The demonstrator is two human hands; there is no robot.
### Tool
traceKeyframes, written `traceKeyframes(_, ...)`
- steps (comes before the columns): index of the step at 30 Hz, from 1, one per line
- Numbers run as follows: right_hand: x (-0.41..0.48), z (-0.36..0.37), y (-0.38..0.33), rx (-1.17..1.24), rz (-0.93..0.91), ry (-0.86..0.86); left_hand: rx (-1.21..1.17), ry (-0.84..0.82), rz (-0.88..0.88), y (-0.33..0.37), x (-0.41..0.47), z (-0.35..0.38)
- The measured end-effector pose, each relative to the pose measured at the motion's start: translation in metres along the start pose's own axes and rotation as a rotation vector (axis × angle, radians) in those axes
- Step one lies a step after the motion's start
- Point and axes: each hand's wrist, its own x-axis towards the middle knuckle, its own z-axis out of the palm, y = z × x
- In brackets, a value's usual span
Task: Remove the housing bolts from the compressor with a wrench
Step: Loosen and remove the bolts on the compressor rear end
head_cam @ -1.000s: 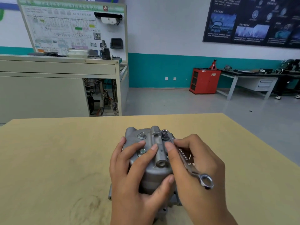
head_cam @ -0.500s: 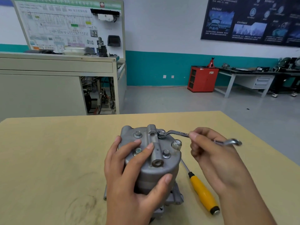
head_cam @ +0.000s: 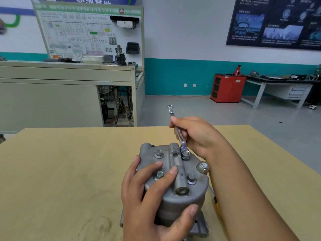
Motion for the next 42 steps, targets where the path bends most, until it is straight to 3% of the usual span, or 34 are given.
traceKeyframes(3,-0.002,0.001,0.004,0.201,0.019,0.014,0.006,0.001,0.002,0.0,0.0,0.0)
traceKeyframes(7,-0.007,-0.012,0.005,0.719,0.086,0.172,0.012,-0.012,0.006,0.0,0.0,-0.001)
traceKeyframes(9,-0.017,-0.019,-0.001,0.756,0.061,0.26,0.002,-0.02,-0.004,0.0,-0.001,-0.002)
traceKeyframes(12,-0.044,-0.022,-0.004,0.646,-0.044,0.298,-0.01,-0.025,-0.018,0.001,-0.002,-0.003)
traceKeyframes(15,-0.081,-0.014,0.002,0.475,-0.263,0.359,-0.015,-0.032,-0.033,0.003,-0.002,-0.003)
traceKeyframes(18,-0.11,0.002,0.013,0.122,-0.563,0.551,-0.032,-0.041,-0.061,0.005,-0.001,-0.003)
traceKeyframes(21,-0.123,0.014,0.028,-0.251,-0.745,0.706,-0.05,-0.049,-0.089,0.008,-0.002,-0.004)
traceKeyframes(26,-0.128,0.021,0.039,-0.51,-0.928,0.716,-0.064,-0.068,-0.098,0.007,-0.003,-0.006)
traceKeyframes(33,-0.14,0.028,0.031,-0.755,-0.917,0.606,-0.068,-0.079,-0.086,0.003,-0.005,-0.007)
traceKeyframes(42,-0.145,0.024,0.019,-0.69,-0.738,0.446,-0.063,-0.059,-0.082,0.003,-0.005,-0.005)
